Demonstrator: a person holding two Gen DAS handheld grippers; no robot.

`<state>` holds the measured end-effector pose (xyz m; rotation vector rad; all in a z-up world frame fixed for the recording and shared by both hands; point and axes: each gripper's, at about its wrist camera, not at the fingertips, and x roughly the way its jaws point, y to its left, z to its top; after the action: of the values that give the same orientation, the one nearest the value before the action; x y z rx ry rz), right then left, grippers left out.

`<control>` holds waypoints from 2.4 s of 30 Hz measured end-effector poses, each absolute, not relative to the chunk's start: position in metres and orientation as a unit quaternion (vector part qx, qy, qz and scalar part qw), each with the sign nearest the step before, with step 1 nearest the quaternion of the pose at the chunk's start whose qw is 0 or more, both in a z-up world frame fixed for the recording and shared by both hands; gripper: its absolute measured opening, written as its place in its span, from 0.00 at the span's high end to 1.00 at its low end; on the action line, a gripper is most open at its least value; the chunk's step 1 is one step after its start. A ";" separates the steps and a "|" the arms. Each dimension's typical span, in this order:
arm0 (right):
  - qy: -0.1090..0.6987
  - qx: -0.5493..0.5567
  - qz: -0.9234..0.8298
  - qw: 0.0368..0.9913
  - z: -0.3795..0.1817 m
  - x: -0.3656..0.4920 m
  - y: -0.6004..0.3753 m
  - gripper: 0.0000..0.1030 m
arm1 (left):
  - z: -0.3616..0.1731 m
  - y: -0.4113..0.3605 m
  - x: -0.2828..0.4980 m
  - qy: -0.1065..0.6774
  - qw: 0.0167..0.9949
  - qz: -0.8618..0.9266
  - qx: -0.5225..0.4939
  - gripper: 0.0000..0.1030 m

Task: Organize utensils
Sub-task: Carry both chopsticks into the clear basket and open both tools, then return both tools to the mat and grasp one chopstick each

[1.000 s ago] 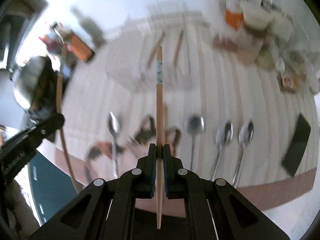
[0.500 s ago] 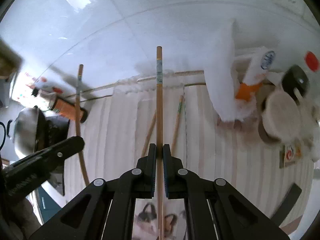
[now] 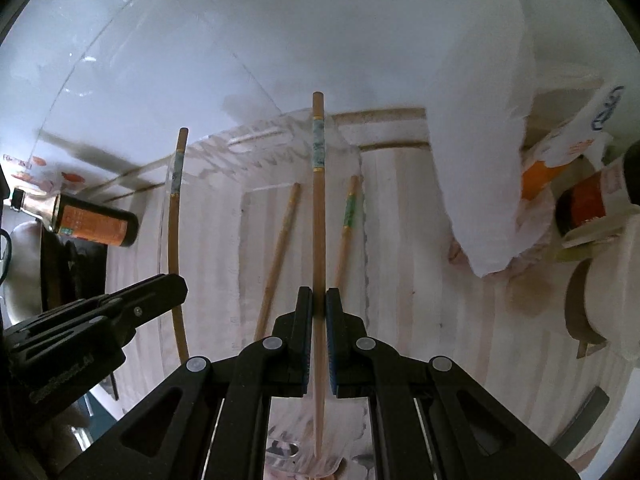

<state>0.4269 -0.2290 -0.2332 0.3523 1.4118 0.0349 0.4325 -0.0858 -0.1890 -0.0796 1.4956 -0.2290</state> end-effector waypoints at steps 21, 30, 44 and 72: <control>0.583 0.123 -0.035 0.802 -0.182 0.292 -0.223 0.42 | -0.150 -0.011 0.302 0.541 0.839 0.030 0.037 0.00; 0.680 0.165 0.020 0.714 -0.295 0.215 -0.183 0.67 | -0.239 0.013 0.235 0.603 0.790 0.062 0.091 0.00; 0.704 0.120 0.023 0.699 -0.327 0.198 -0.159 1.00 | -0.275 0.017 0.202 0.628 0.768 0.074 0.097 0.00; 0.684 0.229 -0.017 0.692 -0.307 0.150 -0.237 0.97 | -0.299 -0.042 0.182 0.685 0.726 -0.044 0.047 0.95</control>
<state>0.1501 -0.2366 -0.3066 0.5126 1.5289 -0.0385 0.1818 -0.0422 -0.2987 0.1044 1.5106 -0.0981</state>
